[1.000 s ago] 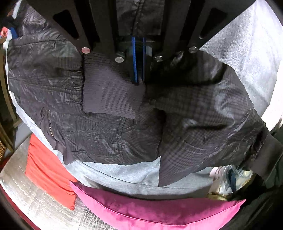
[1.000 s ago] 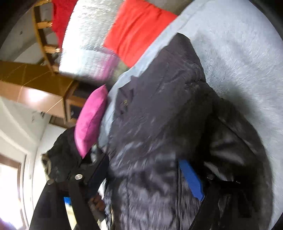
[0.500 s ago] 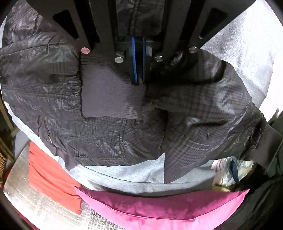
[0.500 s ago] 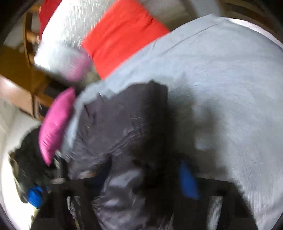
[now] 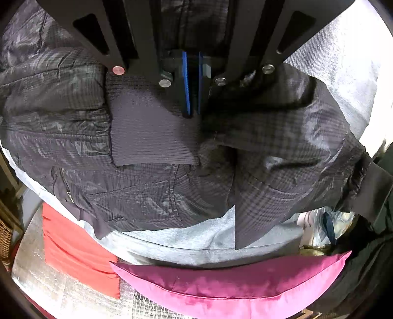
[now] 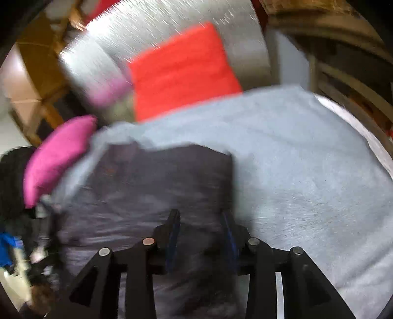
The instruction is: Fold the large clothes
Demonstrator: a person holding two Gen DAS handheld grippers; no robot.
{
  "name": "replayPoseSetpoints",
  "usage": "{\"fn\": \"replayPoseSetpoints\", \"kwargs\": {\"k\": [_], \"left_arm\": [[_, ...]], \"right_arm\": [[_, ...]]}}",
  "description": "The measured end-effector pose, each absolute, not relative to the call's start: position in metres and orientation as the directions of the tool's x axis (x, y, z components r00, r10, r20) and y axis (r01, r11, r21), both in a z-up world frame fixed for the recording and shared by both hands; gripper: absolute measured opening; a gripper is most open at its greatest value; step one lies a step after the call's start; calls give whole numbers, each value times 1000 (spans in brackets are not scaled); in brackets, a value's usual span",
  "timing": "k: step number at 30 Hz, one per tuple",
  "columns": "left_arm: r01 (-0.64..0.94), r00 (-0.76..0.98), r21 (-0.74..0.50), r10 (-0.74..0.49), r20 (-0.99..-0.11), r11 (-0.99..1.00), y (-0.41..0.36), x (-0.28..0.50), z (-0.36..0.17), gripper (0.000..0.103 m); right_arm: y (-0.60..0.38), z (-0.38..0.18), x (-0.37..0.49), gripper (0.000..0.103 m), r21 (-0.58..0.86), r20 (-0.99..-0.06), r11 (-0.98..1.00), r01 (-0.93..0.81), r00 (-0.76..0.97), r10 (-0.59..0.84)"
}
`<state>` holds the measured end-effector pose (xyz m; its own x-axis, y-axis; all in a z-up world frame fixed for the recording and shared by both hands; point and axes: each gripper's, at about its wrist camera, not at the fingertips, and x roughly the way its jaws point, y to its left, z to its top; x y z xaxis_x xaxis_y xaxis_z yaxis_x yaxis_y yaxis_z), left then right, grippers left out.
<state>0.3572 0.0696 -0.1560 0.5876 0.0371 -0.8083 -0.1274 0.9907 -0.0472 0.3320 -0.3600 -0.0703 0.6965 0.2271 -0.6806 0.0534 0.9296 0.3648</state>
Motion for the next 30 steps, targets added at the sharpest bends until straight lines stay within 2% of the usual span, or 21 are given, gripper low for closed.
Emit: {"fn": "replayPoseSetpoints", "kwargs": {"k": [2,4,6,7,8,10,11,12,13,14,15,18,21,25,28,30], "left_arm": [[-132,587,-40,45,-808,990,68,357,-156,7],[-132,583,-37,48,-811,991,68,358,-155,7],[-129,581,-45,39,-813,991,69,358,-153,8],[-125,576,-52,30,-817,991,70,358,-151,8],[-116,564,-66,11,-826,991,72,356,-146,11],[-100,556,-118,-44,-830,988,80,351,-134,29],[-92,574,-167,-85,-815,982,88,342,-122,45],[-99,601,-199,-101,-793,975,96,331,-111,57],[-107,635,-235,-116,-764,966,106,319,-102,65],[-121,668,-268,-121,-735,956,119,303,-93,80],[-137,690,-288,-117,-714,948,131,290,-87,86],[-213,748,-379,-100,-656,901,183,250,-83,86],[-350,756,-476,-57,-652,806,250,218,-101,86],[-487,743,-621,-83,-664,615,320,190,-144,86],[-536,727,-615,-55,-685,578,339,176,-171,86],[-471,766,-591,-29,-642,655,334,170,-177,86]], "right_arm": [[-342,-61,315,39,401,-648,915,-40,693,315],[-316,-76,311,39,418,-673,902,-106,631,386],[-312,-118,319,37,379,-782,924,-56,515,352],[-317,-135,323,32,411,-789,911,-18,493,366],[-320,-130,321,32,423,-767,906,-2,531,360],[-316,-108,314,40,423,-741,906,-1,575,346],[-311,-93,306,62,405,-715,914,-29,613,336],[-307,-82,294,72,379,-697,925,-40,645,313],[-302,-74,283,78,364,-673,930,-47,677,298],[-295,-68,272,80,363,-652,930,-63,695,302],[-289,-65,260,81,366,-641,926,-91,697,322],[-271,-76,230,81,340,-660,931,-136,671,339],[-250,-93,211,81,251,-713,955,-157,638,293],[-236,-99,199,81,184,-764,967,-178,594,254],[-199,-79,206,81,114,-763,964,-241,600,240],[-171,-62,206,81,81,-754,949,-303,604,258]]}}
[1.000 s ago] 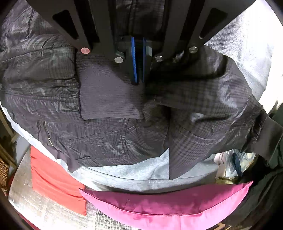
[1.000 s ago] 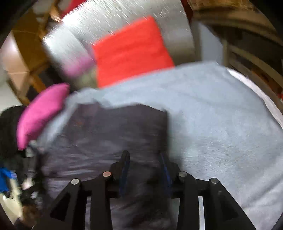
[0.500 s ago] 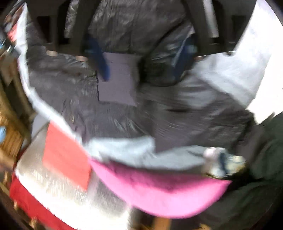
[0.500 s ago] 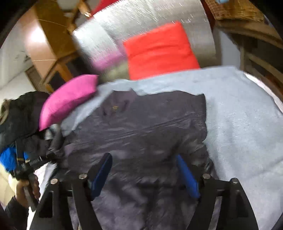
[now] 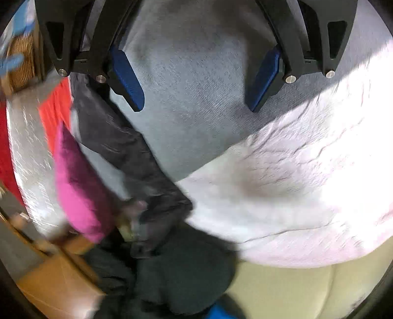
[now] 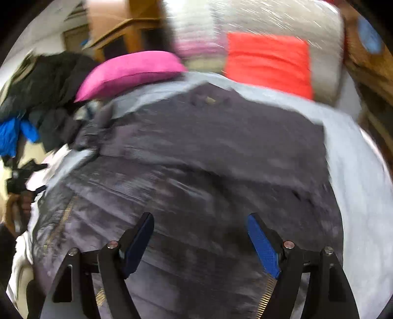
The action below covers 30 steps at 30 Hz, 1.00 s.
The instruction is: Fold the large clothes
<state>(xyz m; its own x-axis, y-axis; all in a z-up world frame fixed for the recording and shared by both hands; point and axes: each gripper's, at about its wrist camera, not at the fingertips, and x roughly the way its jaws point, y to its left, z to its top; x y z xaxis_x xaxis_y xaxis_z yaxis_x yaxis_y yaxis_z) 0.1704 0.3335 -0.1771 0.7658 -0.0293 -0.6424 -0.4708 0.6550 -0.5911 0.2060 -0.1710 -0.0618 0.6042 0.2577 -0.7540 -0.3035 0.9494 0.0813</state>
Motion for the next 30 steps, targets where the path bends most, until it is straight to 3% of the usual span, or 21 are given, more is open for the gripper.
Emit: {"fn": "replayPoseSetpoints", "kwargs": {"k": [2,4,11,21,27,28,30], "left_arm": [[-421,767,-460,37,-640,781,310,171,-178,86],[-410,758,-404,59,-649,818,296,174,-178,90],[-345,834,-540,-12,-551,768,314,160,-183,92],[-322,864,-543,6,-503,775,312,156,-186,92],[-320,870,-534,19,-493,783,309,151,-187,92],[-320,870,-531,22,-492,785,309,150,-187,92],[-322,870,-523,29,-492,789,307,150,-188,92]], "right_arm": [[-144,-42,207,81,78,-749,927,-367,592,297],[-111,-29,214,81,100,-749,902,-419,565,346],[45,2,276,81,153,-754,818,-554,469,459],[293,-27,369,81,259,-817,690,-676,228,530],[371,-41,406,81,262,-848,707,-657,193,493],[379,-47,409,79,248,-858,714,-655,194,475],[391,-62,416,64,219,-882,738,-638,194,429]]}}
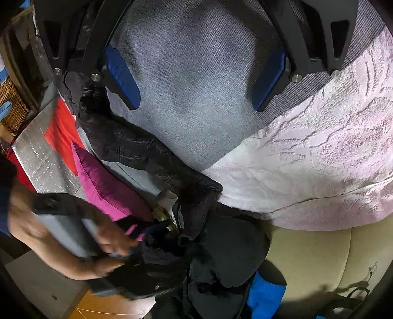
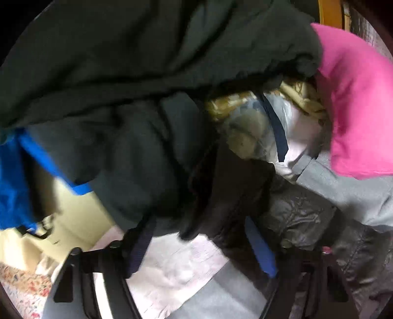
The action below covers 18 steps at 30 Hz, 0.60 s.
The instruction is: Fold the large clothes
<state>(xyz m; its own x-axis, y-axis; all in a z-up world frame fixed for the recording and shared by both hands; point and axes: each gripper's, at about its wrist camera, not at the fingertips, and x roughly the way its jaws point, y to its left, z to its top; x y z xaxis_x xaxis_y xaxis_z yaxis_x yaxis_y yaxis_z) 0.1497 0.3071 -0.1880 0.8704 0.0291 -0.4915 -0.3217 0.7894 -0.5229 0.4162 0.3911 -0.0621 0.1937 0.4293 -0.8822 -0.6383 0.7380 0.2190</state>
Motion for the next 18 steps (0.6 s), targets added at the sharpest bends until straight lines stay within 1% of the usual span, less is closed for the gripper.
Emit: {"fn": "replayPoseSetpoints", "kwargs": {"k": [1,2,3,4,5,9,13,18], "left_arm": [[-322,870,-520,31,-491,791,306,149,-188,92],[-321,871,-519,33,-489,792,306,149,-188,92],[-321,872,-519,34,-488,792,305,149,-188,92],[-320,873,-519,33,-487,792,305,148,-188,92],[-319,874,-520,33,-485,792,305,148,-188,92],[-320,874,-518,36,-484,793,304,147,-189,92],[-327,869,-513,39,-493,794,305,148,-189,92],[-343,851,-499,39,-523,796,304,155,-186,92]], "right_arm": [[395,-72,419,48,210,-895,749,-628,185,406],[397,-78,422,38,201,-904,756,-623,180,388],[400,-87,422,37,191,-913,760,-621,171,370],[401,-95,421,27,185,-917,759,-625,167,361],[400,-98,419,14,175,-915,758,-628,180,360],[377,-84,408,12,178,-881,742,-646,232,413],[319,-35,397,12,188,-838,737,-650,286,465],[226,36,385,12,209,-781,772,-601,373,501]]}}
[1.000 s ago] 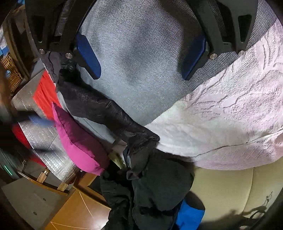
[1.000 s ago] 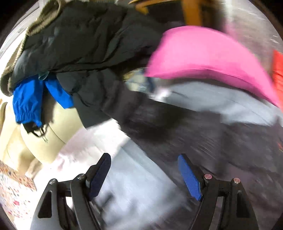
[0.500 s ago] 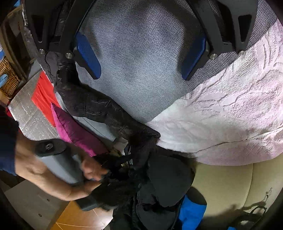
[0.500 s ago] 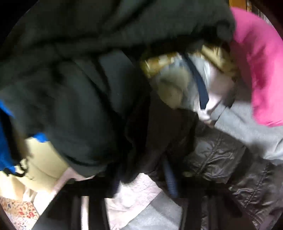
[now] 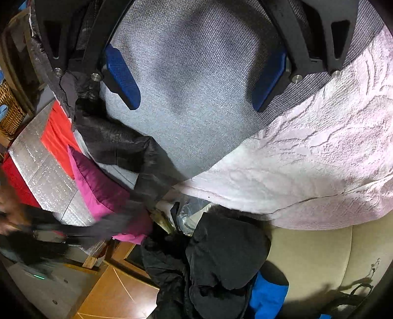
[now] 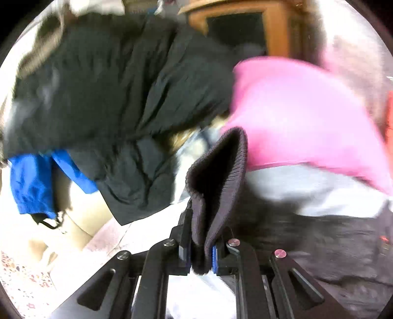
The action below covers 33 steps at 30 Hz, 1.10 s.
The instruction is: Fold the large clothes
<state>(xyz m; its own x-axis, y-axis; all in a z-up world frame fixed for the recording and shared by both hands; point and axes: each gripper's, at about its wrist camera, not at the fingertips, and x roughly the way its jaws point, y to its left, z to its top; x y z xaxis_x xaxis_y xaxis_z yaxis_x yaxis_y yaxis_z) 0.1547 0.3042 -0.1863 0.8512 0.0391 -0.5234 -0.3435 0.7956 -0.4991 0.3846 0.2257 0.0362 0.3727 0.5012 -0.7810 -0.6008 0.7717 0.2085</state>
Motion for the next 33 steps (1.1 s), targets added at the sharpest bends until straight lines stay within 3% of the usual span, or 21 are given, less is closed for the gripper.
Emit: {"fn": "replayPoseSetpoints", "kwargs": {"k": [5,8,10,11,14,17,20,22,28,33], "left_arm": [[-357,821,-488,17,-571,797,305,168,-179,95],[-405,757,-467,1,-654,786,308,181,-168,95],[-430,734,-521,-50,-677,737,313,184,-158,95],[-399,772,-618,-115,-625,678,314,182,-147,95],[-296,826,-758,-242,-509,582,296,187,-118,95],[-165,789,-901,-495,-364,401,258,220,-108,96],[-218,725,-974,-658,-205,63,218,261,-134,96],[-270,721,-958,-679,-137,-93,201,280,-150,96],[-325,759,-926,-637,-136,-190,180,316,-160,96],[-406,752,-889,-630,-195,-209,174,336,-178,96]], "right_arm": [[112,106,362,12,211,-718,818,-536,483,502],[53,130,352,12,211,-695,841,-499,528,488],[17,138,348,12,218,-682,850,-479,549,484],[4,139,346,12,222,-677,855,-469,557,482],[-31,146,348,12,235,-664,864,-445,575,477],[-59,142,351,12,245,-659,872,-425,586,471],[-87,141,351,12,260,-656,878,-403,593,467],[-99,140,351,12,258,-654,881,-398,600,462],[-118,147,350,12,237,-640,880,-411,615,460],[-124,146,348,12,211,-638,874,-438,616,463]]}}
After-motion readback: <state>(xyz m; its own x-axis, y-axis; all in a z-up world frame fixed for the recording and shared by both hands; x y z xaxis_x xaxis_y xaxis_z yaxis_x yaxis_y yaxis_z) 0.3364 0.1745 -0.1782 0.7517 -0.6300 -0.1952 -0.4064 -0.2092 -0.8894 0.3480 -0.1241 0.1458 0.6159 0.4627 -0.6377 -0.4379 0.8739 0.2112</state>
